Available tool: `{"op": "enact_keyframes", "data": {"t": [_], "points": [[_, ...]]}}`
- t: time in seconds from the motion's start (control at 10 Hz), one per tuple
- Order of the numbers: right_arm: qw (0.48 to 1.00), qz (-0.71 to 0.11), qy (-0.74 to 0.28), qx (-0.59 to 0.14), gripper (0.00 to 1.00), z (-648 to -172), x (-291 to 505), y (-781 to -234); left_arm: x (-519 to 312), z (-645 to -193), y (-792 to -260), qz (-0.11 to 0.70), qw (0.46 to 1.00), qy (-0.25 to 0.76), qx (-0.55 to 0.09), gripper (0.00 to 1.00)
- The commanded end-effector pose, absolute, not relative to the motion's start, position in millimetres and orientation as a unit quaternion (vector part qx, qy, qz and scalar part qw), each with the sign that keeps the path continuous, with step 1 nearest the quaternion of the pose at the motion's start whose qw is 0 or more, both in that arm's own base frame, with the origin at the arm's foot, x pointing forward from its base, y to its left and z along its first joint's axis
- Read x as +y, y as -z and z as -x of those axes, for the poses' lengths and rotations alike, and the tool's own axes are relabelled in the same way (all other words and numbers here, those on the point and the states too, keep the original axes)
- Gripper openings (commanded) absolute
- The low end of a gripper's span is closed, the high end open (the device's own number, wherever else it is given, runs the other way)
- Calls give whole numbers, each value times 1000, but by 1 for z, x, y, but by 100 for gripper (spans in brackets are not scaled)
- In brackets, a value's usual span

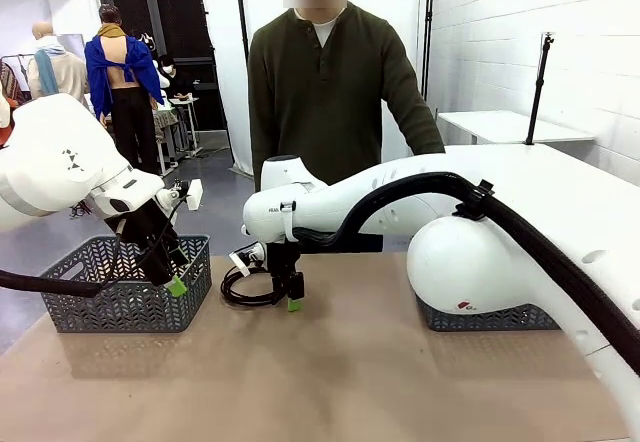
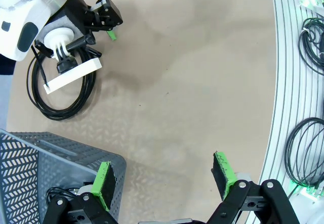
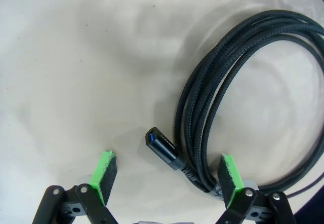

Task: Organize the cables according to human instructions.
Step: Pick up a bundle of cables and place it in the basket indicated by the human.

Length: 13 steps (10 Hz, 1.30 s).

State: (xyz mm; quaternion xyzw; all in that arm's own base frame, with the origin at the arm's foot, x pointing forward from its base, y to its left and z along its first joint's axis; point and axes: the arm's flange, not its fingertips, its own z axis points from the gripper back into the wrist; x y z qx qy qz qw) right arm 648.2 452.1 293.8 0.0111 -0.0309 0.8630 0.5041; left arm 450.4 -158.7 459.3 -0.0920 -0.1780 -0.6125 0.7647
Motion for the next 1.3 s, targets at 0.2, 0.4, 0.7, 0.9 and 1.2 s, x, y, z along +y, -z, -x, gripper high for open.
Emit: {"op": "enact_keyframes", "data": {"t": [0.2,0.4,0.7,0.9,1.2], "points": [[508,3,-861,12,100,-668,460,-296,-159,-450,-460,92,765,612,-178,100],[508,3,-861,17,60,-668,459,-298,-159,-450,-460,92,765,612,-178,100],[503,-5,-864,6,0,-667,456,-303,-159,-450,-460,92,765,612,-178,100],[499,-6,-867,3,0,-666,452,-303,-159,-450,-460,92,765,612,-178,100],[502,-1,-865,-5,0,-660,446,-316,-159,-450,-460,92,765,612,-178,100]]}}
